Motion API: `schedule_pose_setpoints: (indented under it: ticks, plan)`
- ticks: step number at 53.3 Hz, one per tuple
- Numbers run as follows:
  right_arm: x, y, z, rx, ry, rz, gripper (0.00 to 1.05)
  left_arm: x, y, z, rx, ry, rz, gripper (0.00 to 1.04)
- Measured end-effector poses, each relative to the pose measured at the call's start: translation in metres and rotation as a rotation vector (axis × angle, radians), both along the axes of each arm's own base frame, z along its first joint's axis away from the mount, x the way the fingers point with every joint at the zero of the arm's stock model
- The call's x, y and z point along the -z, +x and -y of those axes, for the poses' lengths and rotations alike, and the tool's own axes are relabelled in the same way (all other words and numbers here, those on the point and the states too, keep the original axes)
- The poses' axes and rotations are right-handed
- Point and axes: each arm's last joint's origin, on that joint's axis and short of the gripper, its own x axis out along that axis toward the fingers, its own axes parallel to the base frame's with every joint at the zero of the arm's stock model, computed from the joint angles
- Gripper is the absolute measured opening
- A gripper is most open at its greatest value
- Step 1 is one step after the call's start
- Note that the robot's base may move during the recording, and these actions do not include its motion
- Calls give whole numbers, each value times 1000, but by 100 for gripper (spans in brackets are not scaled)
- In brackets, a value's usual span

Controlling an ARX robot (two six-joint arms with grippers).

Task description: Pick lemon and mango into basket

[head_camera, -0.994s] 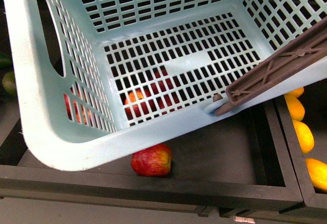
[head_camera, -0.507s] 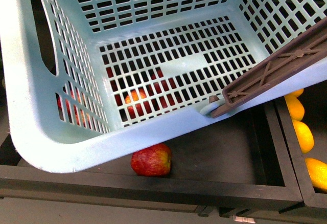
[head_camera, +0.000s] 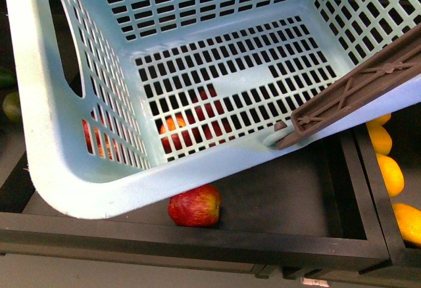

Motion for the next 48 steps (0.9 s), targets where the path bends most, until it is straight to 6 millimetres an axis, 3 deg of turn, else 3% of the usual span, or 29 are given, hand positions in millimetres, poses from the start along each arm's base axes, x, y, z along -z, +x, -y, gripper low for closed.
schedule_pose_setpoints:
  ticks: [23, 48]
  plan:
    - [46, 51, 28, 186, 76, -87, 96, 0, 0, 0, 0, 0, 0, 7]
    - [60, 108, 49, 270, 119, -42, 96, 0, 0, 0, 0, 0, 0, 7]
